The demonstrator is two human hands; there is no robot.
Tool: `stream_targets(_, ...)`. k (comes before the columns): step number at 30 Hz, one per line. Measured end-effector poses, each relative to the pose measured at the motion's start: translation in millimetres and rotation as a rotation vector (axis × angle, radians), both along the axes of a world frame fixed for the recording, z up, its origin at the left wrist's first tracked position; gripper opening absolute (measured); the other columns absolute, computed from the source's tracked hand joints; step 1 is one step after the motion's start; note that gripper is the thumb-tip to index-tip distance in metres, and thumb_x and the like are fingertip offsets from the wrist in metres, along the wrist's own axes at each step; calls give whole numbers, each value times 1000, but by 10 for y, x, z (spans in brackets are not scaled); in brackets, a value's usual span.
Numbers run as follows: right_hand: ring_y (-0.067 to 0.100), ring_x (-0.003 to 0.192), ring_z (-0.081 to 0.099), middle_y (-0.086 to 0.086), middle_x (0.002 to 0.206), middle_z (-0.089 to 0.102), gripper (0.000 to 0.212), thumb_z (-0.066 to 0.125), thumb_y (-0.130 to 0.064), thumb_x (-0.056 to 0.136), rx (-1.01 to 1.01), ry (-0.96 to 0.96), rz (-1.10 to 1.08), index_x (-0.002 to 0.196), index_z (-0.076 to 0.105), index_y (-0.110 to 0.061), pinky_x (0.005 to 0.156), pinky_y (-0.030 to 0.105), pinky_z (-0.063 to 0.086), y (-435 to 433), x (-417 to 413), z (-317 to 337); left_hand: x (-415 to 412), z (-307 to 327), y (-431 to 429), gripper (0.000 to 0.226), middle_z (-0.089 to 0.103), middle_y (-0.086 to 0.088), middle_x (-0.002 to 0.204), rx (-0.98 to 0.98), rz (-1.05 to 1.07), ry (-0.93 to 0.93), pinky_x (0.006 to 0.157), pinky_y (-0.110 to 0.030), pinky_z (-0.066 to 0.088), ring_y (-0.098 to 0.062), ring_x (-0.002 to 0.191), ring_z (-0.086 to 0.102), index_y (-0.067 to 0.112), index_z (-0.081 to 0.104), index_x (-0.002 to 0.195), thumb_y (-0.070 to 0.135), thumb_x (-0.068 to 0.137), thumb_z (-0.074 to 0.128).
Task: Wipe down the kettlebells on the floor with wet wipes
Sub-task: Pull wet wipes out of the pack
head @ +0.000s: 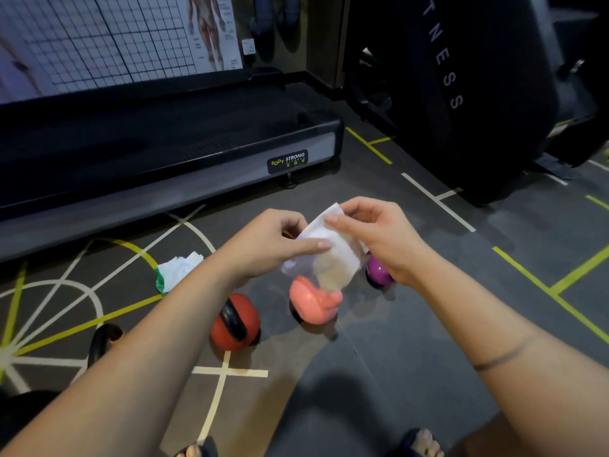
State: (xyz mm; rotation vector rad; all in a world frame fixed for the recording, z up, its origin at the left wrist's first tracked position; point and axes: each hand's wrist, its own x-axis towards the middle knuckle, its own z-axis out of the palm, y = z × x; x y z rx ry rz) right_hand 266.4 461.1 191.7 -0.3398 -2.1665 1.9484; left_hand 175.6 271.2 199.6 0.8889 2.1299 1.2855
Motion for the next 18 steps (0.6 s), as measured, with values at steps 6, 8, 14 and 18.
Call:
stream_targets(6,37,96,59,21,108,66,83,78,-69,71,-309,-489,257,117,72,-1,102,44,52,-32,36,-64,20,67,-1,20,68,-7,83,218,204,-246,54,-22,44,-15,69,61,9,65,93,27,92,75)
stream_targets(8,34,107,68,17,118,72,64,75,-53,82,-365,-424,248,121,70,-3,104,44,51,-66,21,-81,8,70,-23,16,71,-5,86,208,195,-332,57,-24,47,-15,69,64,10,66,99,23,93,73)
stream_targets(14,28,94,74,12,106,76,20,70,-6,89,-302,-13,90,108,73,-13,79,40,61,-66,-8,6,-71,132,-146,24,73,-16,96,290,82,-379,66,-33,58,-21,71,68,15,63,119,2,99,60)
stream_targets(18,19,80,69,7,87,75,48,52,17,93,-228,54,86,78,82,-17,69,31,57,21,21,-42,-75,92,-164,27,68,-11,76,296,120,-388,61,-32,57,-22,60,65,9,68,88,-10,96,50)
